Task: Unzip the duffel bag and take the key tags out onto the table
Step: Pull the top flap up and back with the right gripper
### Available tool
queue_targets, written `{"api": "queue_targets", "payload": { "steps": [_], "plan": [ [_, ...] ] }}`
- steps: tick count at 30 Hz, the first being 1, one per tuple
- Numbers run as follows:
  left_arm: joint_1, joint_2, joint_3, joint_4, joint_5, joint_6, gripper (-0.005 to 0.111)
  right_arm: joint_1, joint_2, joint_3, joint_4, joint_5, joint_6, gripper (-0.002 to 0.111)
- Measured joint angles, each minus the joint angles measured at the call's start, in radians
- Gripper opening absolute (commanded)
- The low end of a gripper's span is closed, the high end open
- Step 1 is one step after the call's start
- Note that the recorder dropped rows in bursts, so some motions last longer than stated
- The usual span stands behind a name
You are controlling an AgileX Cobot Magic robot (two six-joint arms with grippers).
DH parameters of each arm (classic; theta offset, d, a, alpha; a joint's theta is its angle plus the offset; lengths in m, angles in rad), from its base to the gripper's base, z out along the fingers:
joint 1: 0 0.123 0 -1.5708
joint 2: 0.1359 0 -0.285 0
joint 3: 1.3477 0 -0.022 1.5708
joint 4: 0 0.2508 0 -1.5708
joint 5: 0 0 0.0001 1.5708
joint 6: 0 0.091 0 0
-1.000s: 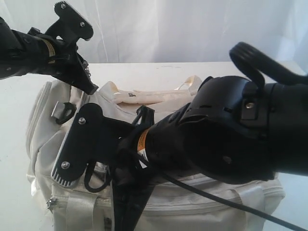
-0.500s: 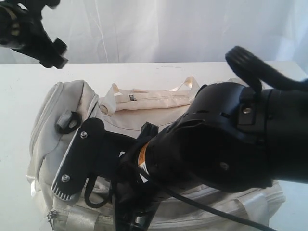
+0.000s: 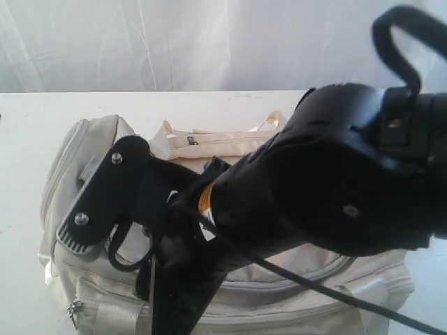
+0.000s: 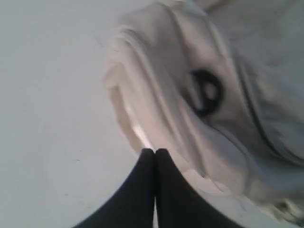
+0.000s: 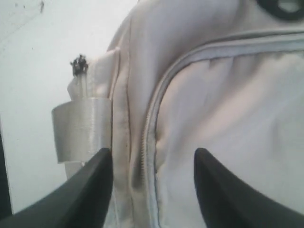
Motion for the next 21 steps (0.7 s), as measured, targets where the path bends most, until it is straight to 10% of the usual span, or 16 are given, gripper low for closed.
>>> {"api": "queue_targets", "payload": {
  "steps": [8,21],
  "plan": [
    [0.0,-0.275,0.228,-0.165,0.079,0.119,0.0,0.0,-0.108,-0.041,-0.1,0.194,0.144,0.056],
    [0.0,-0.498,0.595,-0.202,-0.284,0.123,0.0,0.0,-0.09,-0.041,-0.111,0.145,0.177,0.056]
  ]
}}
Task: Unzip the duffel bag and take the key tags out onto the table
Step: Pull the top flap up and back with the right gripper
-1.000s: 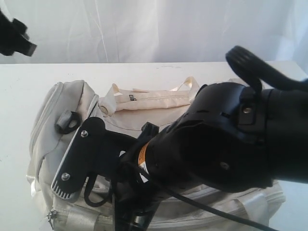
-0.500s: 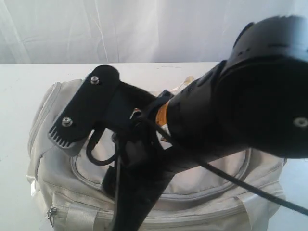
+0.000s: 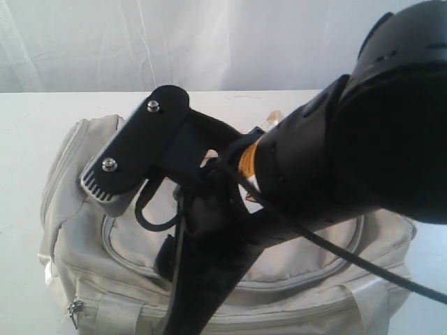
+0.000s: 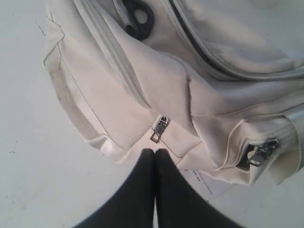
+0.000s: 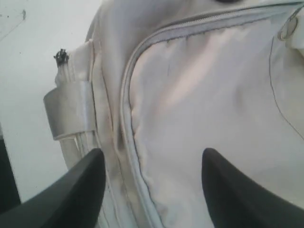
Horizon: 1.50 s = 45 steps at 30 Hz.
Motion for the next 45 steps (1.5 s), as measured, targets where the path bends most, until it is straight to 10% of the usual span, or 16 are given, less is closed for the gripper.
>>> {"api": "queue_targets", "payload": {
  "steps": [10,21,45],
  "plan": [
    [0.0,-0.007,0.004,-0.044,-0.029,0.0,0.0,0.0,0.151,0.0,-0.012,-0.048,0.0,0.05],
    [0.0,-0.007,0.004,-0.062,-0.03,0.0,0.0,0.0,0.164,0.0,-0.248,-0.07,0.157,0.0],
    [0.0,-0.007,0.004,-0.062,-0.03,0.0,0.0,-0.237,0.191,-0.264,-0.414,-0.099,0.173,0.0]
  ]
}}
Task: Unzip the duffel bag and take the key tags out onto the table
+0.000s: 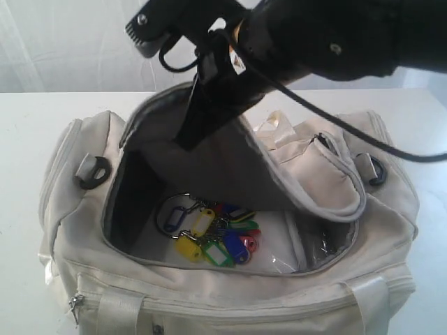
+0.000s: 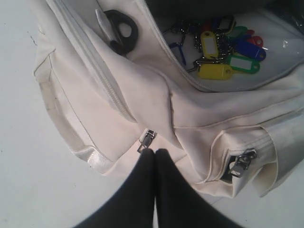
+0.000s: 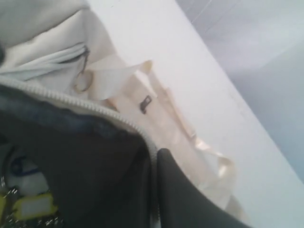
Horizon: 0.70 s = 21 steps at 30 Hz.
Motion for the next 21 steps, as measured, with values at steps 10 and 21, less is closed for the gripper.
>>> {"api": "queue_targets", "payload": {
  "steps": [10,21],
  "plan": [
    [0.0,0.0,0.0,0.0,0.0,0.0,0.0,-0.113,0.21,-0.213,-0.099,-0.071,-0.007,0.0],
    [0.0,0.0,0.0,0.0,0.0,0.0,0.0,-0.231,0.394,-0.417,-0.108,-0.124,0.066,0.012]
  ]
}}
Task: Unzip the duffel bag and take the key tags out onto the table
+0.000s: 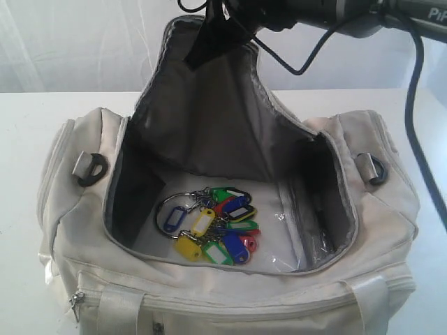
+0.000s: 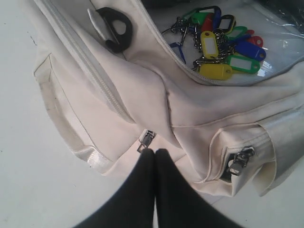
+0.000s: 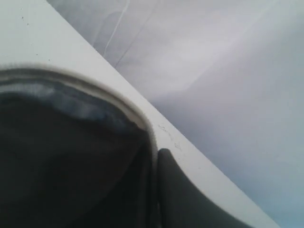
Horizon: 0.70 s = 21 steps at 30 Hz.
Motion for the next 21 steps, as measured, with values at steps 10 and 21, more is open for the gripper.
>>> {"api": "queue_targets", "payload": {
  "steps": [10,21],
  "plan": [
    [0.0,0.0,0.0,0.0,0.0,0.0,0.0,-0.066,0.034,-0.03,0.095,0.082,0.029,0.086],
    [0.0,0.0,0.0,0.0,0.0,0.0,0.0,-0.066,-0.15,-0.047,0.18,0.252,0.0,0.021]
  ]
}}
